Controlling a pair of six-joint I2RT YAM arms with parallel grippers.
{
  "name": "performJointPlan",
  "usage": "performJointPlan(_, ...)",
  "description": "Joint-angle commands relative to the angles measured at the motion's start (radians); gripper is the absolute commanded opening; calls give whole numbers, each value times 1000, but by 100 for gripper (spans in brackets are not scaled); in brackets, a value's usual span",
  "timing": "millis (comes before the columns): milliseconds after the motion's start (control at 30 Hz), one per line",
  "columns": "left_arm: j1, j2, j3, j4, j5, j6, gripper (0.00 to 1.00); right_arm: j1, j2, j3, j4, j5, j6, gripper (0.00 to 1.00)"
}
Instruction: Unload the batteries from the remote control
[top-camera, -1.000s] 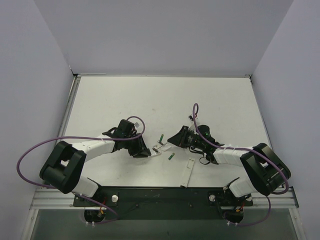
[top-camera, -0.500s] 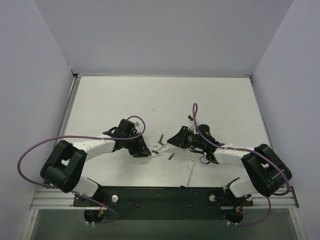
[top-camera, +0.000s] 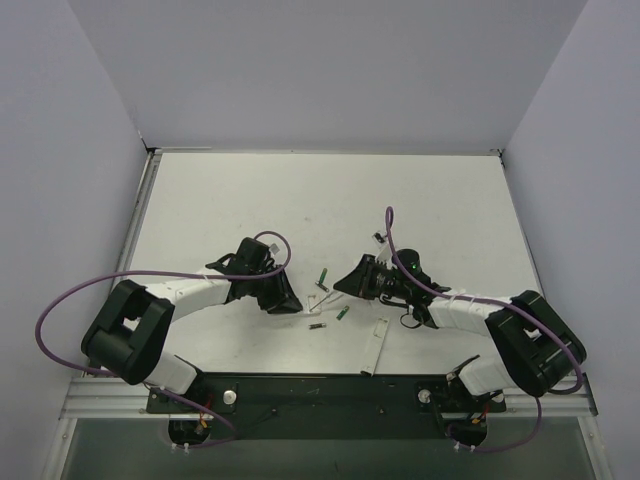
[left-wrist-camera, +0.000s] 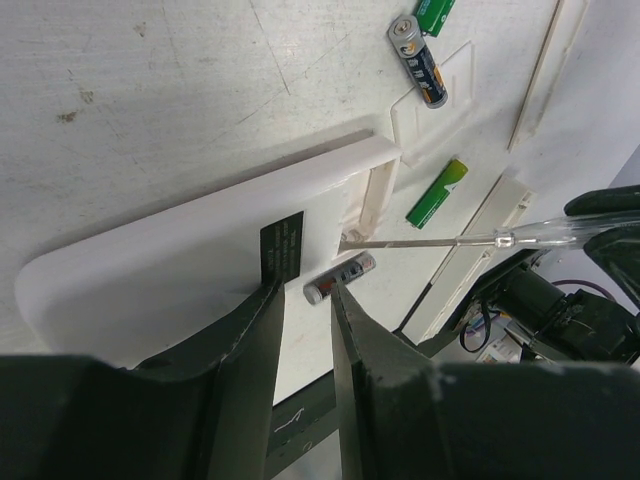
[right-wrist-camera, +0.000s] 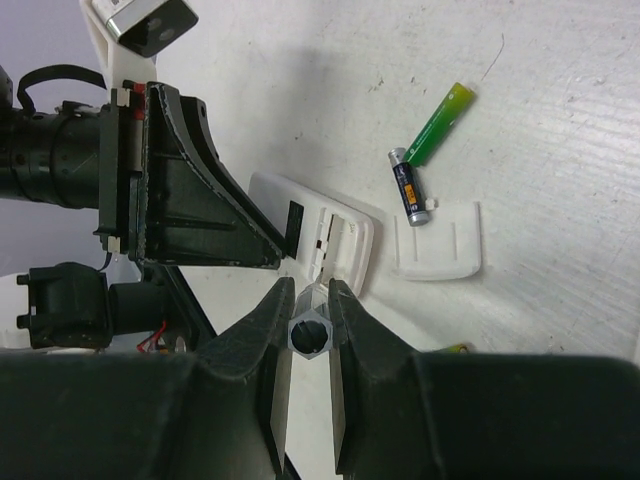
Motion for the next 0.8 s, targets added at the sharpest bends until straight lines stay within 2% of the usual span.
performJointPlan(0,-6,41,-10,-22,-100,23,37,28,-52,35,38,-156,35,0)
performJointPlan(200,-7,46,-4,-20,-102,23,37,31,-90,52,-37,-155,-2,0)
performJointPlan(267,-7,47,5,-27,-102,25,37,56,-130,90,-156,-137,-74,0)
performJointPlan(367,-7,52,30,-46,-105,31,37,157,-198,137,-367,-114,-181,0)
performJointPlan(433,-6,56,42,-63,-108,38,37,217,-224,124,-443,-123,-226,0)
performJointPlan(500,-6,56,50,-65,-110,40,37,280,-239,89,-445,-132,-206,0)
performJointPlan(600,-6,53,51,-63,-110,38,37,346,-296,44,-552,-42,-226,0)
performJointPlan(767,-4,43,51,-70,-111,38,37,349,-403,26,-736,159,-241,0)
